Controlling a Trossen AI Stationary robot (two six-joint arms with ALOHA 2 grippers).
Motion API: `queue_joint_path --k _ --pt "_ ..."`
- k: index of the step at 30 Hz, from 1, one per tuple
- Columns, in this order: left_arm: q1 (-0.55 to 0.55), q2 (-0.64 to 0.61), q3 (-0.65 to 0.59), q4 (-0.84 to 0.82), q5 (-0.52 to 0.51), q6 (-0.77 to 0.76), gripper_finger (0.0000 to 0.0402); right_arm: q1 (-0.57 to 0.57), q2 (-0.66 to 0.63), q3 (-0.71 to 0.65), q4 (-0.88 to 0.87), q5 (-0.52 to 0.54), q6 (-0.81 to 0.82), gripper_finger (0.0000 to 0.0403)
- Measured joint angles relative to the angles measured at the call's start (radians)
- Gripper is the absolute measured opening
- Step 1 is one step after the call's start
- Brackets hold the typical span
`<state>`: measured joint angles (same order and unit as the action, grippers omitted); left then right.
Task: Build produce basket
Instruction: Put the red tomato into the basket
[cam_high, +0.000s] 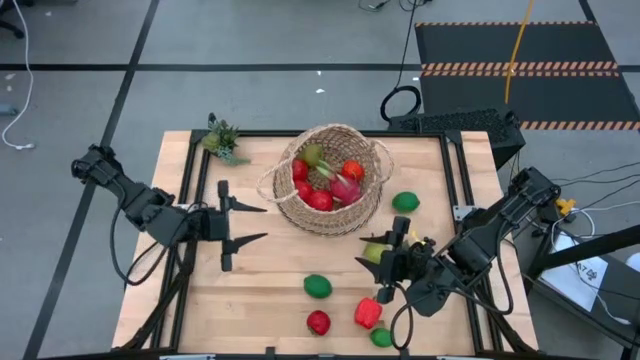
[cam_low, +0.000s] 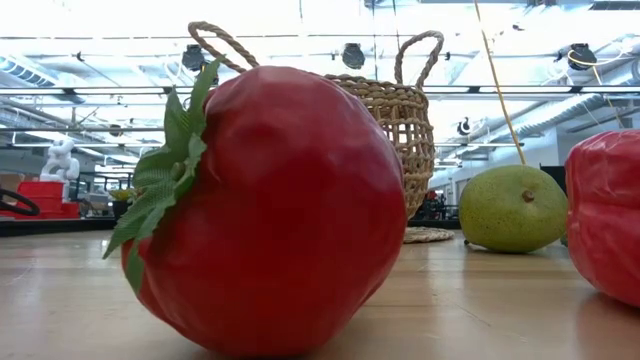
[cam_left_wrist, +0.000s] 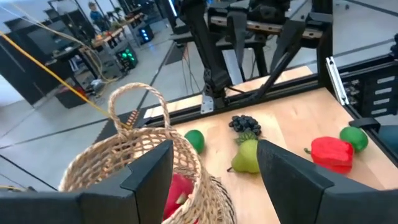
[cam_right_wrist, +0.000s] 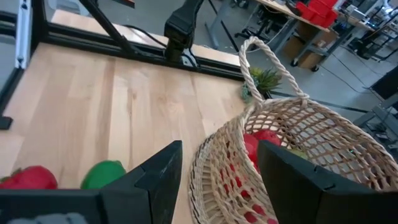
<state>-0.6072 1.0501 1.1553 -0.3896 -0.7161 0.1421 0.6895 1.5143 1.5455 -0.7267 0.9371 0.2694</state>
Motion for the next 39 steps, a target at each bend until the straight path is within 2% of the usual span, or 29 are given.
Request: queue_joint_path --k 14,24,29,35,39 --pt "0.1 0.081 0.0 -0.001 0.205 -0.016 0.0234 0.0 0.0 0.0 -0.094 -0.001 0.041 0.0201" --pt "0.149 0.228 0.0 0.049 0.428 0.066 0.0234 0.0 0.0 0.0 -0.055 -0.001 0.044 0.0201" --pt "0.144 0.301 0.0 0.114 0.517 0.109 0.0234 0.0 0.0 0.0 0.001 -0.075 0.071 0.0201" --pt "0.106 0.358 0.0 0.127 0.526 0.034 0.0234 0.0 0.0 0.0 0.015 -0.179 0.072 0.0201" --pt "0.064 0.406 0.0 0.132 0.525 -0.05 0.0234 0.0 0.0 0.0 0.0 -0.206 0.099 0.0201"
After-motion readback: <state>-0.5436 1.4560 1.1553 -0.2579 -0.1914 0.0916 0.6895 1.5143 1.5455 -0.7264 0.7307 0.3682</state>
